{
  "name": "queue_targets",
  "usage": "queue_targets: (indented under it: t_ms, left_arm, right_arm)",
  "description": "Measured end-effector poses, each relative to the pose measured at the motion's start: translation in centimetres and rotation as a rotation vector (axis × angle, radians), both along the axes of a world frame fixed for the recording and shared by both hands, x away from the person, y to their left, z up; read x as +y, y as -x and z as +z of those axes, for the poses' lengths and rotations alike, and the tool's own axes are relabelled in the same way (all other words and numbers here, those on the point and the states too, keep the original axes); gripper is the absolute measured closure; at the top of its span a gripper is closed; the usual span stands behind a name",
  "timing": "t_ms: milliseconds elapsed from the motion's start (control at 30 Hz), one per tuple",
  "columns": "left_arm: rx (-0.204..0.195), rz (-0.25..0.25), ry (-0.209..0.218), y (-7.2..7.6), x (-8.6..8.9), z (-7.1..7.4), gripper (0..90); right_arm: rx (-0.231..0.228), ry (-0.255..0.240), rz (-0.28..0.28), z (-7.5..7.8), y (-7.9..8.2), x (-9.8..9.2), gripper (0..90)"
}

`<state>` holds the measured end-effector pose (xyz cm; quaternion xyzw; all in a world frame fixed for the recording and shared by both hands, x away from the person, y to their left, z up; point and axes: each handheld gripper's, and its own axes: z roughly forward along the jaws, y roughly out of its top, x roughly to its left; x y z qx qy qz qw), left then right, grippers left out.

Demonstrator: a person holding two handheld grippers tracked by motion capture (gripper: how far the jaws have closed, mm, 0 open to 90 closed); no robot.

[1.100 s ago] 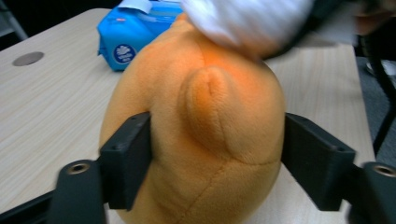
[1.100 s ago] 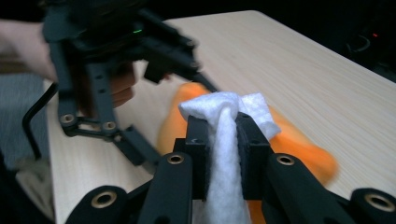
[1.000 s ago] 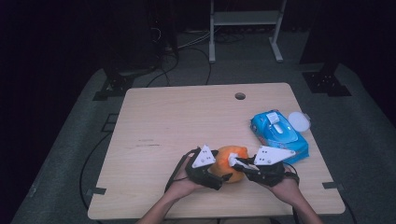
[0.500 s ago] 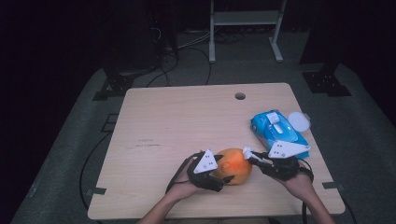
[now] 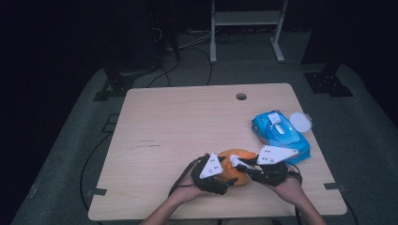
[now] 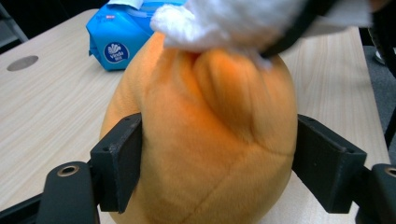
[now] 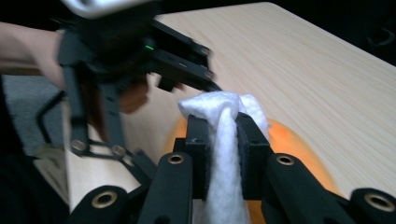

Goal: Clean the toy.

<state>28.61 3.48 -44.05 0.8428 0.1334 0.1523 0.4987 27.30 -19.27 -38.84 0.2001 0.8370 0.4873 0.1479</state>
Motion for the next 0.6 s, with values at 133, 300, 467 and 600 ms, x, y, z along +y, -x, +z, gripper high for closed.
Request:
queue_targets:
  t_ms: [133,300,467,600]
  left_arm:
    - [-0.013,-0.028,-0.005,0.1,0.1,-0.1,23.4]
    - [-0.022,-0.038,-0.006,0.2,0.0,-0.1,23.3]
    - [-0.016,-0.045,0.006,0.1,0.0,-0.2,23.2]
    - [-0.052,-0.08,-0.035,0.6,-0.3,-0.3,23.2]
  right_arm:
    - [0.015,0.0,-0.055,0.0,-0.6,-1.6,76.9]
    - [0.018,0.012,-0.087,-0.4,-1.1,-2.8,76.9]
    - [0.053,-0.004,-0.136,-1.0,-1.5,-4.8,76.9]
    - [0.047,-0.017,-0.094,-0.5,-0.9,-3.4,76.7]
